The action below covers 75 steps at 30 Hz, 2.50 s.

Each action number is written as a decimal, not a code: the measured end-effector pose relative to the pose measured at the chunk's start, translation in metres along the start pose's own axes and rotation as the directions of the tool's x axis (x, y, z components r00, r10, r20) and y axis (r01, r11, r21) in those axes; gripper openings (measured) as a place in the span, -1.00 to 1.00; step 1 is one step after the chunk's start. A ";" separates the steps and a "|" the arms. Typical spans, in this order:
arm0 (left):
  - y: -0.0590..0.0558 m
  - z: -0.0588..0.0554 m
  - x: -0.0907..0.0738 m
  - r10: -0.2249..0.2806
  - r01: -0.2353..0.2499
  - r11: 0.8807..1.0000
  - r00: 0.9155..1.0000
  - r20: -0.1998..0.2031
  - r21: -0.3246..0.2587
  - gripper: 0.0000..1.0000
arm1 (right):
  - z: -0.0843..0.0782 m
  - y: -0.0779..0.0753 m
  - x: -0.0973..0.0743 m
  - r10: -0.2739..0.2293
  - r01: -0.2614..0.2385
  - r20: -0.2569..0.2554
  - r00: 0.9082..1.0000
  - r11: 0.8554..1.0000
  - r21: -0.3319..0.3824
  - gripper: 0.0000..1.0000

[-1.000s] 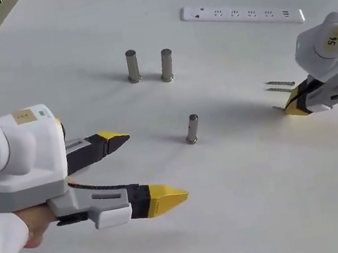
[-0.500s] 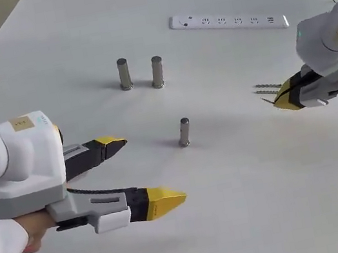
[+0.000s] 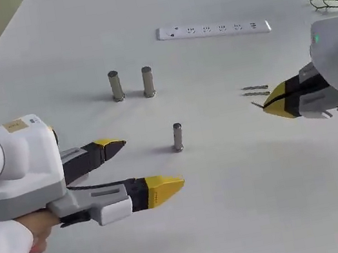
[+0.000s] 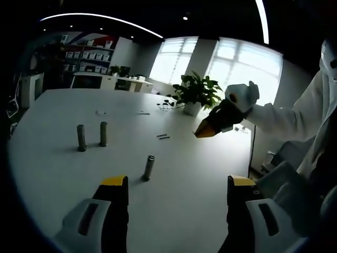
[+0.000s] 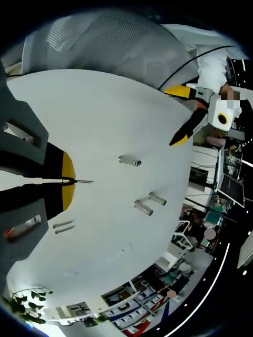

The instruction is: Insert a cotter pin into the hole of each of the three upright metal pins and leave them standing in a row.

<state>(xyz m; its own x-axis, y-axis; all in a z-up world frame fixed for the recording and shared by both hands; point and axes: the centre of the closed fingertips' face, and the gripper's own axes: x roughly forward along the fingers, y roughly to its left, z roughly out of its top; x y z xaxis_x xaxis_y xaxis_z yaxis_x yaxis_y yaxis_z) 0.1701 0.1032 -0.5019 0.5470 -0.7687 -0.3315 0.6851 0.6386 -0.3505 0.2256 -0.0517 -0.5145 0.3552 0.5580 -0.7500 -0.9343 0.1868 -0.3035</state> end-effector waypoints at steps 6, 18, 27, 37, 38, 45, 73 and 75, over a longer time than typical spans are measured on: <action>-0.007 0.008 0.003 -0.026 0.027 0.999 1.000 0.016 -0.022 0.44 | 0.013 0.017 -0.008 -0.026 0.027 0.042 0.999 0.999 -0.030 -1.00; -0.024 0.014 0.010 -0.095 0.095 0.990 0.995 0.007 -0.108 0.15 | 0.045 0.049 -0.009 -0.067 0.086 0.126 0.990 0.985 -0.150 -1.00; -0.038 0.017 0.016 -0.150 0.147 0.980 0.989 -0.012 -0.133 -0.13 | 0.065 0.064 -0.007 -0.066 0.098 0.137 0.988 0.967 -0.237 -1.00; -0.050 0.014 0.022 -0.193 0.186 0.969 0.981 -0.029 -0.164 -0.37 | 0.074 0.077 -0.001 -0.057 0.095 0.141 0.988 0.956 -0.277 -1.00; -0.051 0.014 0.022 -0.195 0.188 0.968 0.980 -0.031 -0.165 -0.40 | 0.075 0.078 -0.001 -0.053 0.092 0.142 0.988 0.956 -0.279 -1.00; -0.057 0.013 0.024 -0.215 0.206 0.963 0.976 -0.034 -0.173 -0.58 | 0.080 0.084 0.001 -0.046 0.088 0.147 0.988 0.951 -0.297 -1.00; -0.066 0.006 0.025 -0.243 0.226 0.956 0.967 -0.075 -0.186 -0.97 | 0.093 0.095 0.001 -0.034 0.087 0.162 0.986 0.939 -0.334 -1.00; -0.066 0.005 0.025 -0.242 0.225 0.957 0.967 -0.083 -0.182 -0.96 | 0.094 0.096 0.001 -0.033 0.087 0.164 0.986 0.939 -0.333 -1.00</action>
<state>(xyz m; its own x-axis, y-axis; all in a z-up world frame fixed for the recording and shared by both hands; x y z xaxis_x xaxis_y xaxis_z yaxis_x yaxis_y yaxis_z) 0.1407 0.0414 -0.4825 0.3230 -0.8949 -0.3079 0.6913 0.4452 -0.5691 0.1340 0.0426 -0.4893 0.3766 0.6764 -0.6329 -0.8365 -0.0453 -0.5461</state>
